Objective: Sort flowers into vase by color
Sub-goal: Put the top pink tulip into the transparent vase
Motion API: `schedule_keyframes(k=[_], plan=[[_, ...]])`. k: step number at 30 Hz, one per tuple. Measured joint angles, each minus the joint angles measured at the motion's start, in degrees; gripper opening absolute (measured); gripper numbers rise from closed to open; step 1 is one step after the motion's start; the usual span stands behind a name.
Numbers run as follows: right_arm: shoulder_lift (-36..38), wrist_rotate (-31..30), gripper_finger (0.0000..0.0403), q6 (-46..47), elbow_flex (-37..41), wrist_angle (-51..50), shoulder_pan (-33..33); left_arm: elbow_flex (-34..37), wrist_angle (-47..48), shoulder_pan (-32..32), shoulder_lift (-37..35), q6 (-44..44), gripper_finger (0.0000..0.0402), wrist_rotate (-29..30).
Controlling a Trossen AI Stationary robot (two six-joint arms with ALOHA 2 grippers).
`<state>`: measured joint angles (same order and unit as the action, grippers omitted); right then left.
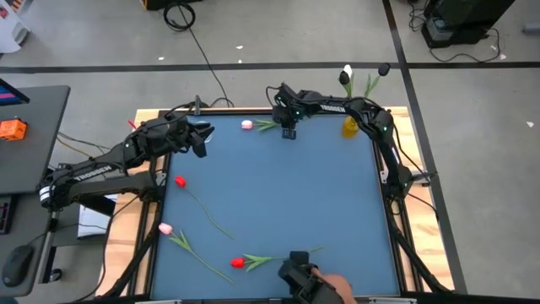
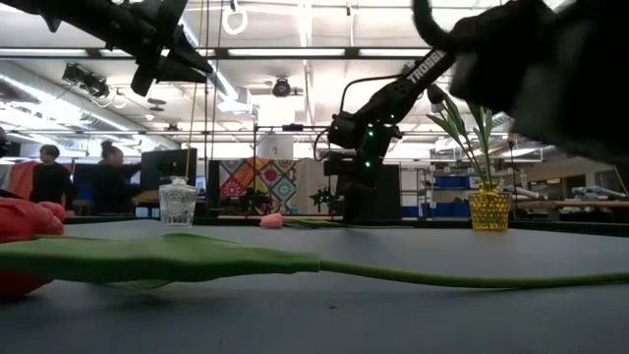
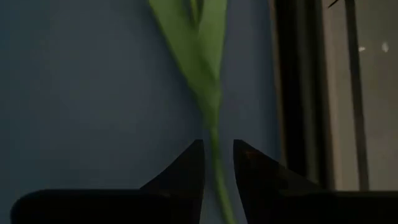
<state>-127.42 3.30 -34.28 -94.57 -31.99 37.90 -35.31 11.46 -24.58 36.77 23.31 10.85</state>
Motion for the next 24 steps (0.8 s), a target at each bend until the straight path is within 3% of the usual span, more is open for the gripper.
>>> schedule_keyframes(k=[8, 16, 24], plan=[[0.35, 0.20, 0.0088, -0.21, 2.94, 1.40, 0.12, 0.00, -0.02, 0.00, 0.00, -0.06, 0.0125, 0.02], [0.35, 0.85, 0.0013, -0.22, 3.06, 0.95, 0.20, 0.00, 0.02, 0.00, 0.00, 0.11, 0.0125, 0.02], [0.48, -1.26, 0.0005, 5.87, 0.70, -2.75, -1.94, 0.00, -0.12, 0.04, -0.02, 0.33, 0.0125, -0.01]])
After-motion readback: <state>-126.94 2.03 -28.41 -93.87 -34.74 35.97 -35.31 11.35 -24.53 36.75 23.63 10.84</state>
